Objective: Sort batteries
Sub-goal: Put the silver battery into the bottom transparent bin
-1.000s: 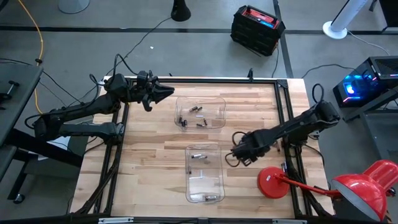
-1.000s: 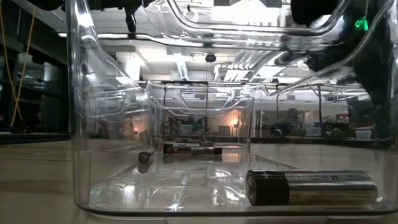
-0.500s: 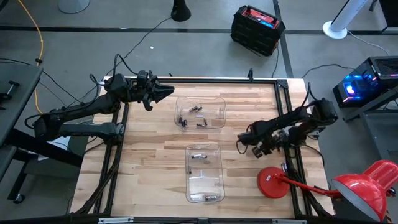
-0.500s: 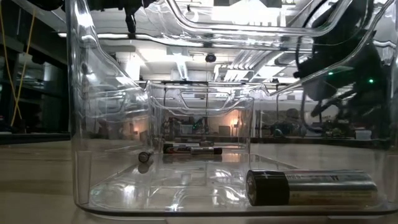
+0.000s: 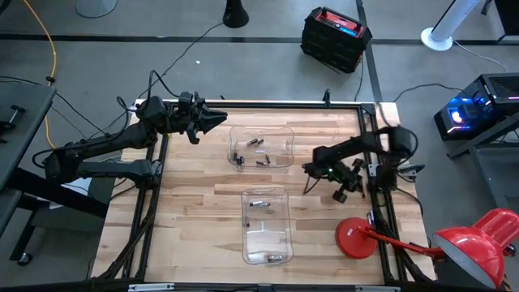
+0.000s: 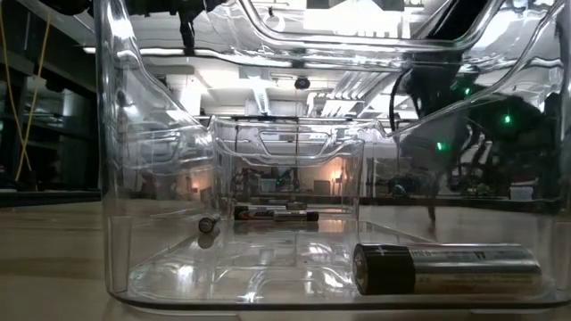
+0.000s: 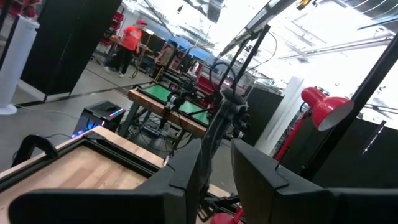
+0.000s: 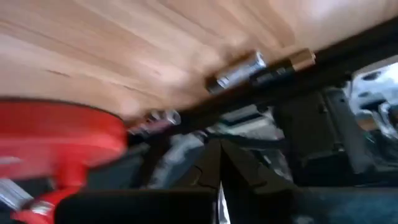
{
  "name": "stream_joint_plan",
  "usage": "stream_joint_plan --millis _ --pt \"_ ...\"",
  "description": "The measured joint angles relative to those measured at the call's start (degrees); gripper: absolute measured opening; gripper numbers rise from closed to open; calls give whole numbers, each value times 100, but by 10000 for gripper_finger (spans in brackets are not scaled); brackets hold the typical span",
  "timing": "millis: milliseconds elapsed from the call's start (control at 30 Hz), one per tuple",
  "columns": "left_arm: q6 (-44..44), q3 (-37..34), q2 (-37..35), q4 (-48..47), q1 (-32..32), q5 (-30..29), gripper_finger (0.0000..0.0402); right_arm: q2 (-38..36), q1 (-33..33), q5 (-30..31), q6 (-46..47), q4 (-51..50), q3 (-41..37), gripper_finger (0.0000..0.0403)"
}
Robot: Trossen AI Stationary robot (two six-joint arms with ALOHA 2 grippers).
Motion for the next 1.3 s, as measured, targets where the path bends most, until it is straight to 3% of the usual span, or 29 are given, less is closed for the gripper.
stream_joint_plan --millis 333,633,1000,1300 --pt "0 0 0 -7 0 -2 78 1137 -101 426 -592 455 -126 0" --pt "-2 0 0 -7 0 -3 78 1179 -101 647 -709 579 -505 0" --pt "-135 0 0 -7 -2 -3 78 708 -59 927 -263 1087 -793 0" --pt "-452 0 0 1 0 -2 78 -411 -14 1295 -101 1792 -785 0"
